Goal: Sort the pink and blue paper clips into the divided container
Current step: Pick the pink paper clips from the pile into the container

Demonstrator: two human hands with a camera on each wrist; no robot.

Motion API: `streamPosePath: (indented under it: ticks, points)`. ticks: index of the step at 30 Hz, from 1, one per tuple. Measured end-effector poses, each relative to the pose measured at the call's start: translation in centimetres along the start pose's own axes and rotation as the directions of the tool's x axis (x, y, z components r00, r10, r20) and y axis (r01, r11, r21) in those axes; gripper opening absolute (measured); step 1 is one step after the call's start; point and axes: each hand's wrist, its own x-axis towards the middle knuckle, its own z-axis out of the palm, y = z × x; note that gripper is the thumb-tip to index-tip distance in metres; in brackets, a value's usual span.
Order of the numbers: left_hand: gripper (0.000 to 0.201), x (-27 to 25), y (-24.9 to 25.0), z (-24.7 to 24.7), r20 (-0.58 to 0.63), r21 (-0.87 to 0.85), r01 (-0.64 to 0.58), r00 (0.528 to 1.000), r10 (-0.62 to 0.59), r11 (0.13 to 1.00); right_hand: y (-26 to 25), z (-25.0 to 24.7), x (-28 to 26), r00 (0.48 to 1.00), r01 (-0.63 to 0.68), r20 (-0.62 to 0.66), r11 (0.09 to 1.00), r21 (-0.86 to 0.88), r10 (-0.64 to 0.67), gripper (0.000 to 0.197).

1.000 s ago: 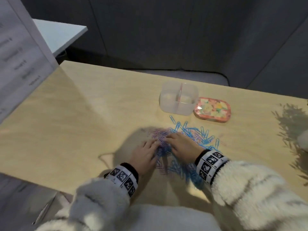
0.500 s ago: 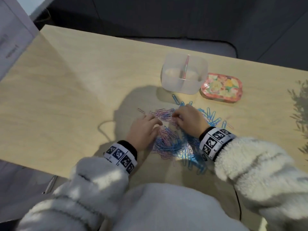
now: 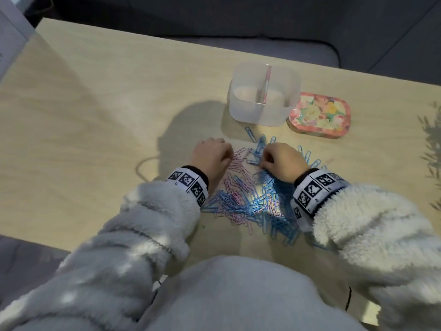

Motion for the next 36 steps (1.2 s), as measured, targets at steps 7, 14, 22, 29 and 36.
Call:
streamPosePath:
  ticks: [7, 14, 22, 29, 36]
  points:
    - [0.029, -1.6, -4.1, -1.1, -0.064, -0.228, 0.093, 0.992, -0.110, 0.969, -0.7, -0.7, 0.3, 0.983, 0.111, -0.160, 0.989, 0.101, -0.094, 0.018]
    - [0.017, -1.7, -4.6, -0.4, -0.043, -0.265, 0.167, 0.982, -0.184, 0.950, -4.7, 0.9, 2.6, 0.973, 0.229, -0.011, 0.969, -0.095, -0.231, 0.025]
    - [0.038, -1.4, -2.9, -0.3, -0.056, -0.289, 0.087, 0.993, -0.107, 0.953, -3.8, 0.0, 2.6, 0.966, 0.222, -0.105, 0.967, -0.127, -0.235, 0.031]
    - [0.050, 0.3, -3.1, -0.7, 0.085, -0.086, -0.052, 0.995, 0.059, 0.995, -5.1, 1.3, 2.6, 0.957, 0.271, -0.038, 0.934, -0.231, -0.287, 0.038]
    - [0.021, 0.5, -2.6, -0.9, 0.056, -0.059, -0.064, 0.996, 0.068, 0.996, -5.8, 2.5, 2.2, 0.949, 0.259, -0.091, 0.914, -0.312, -0.300, 0.026]
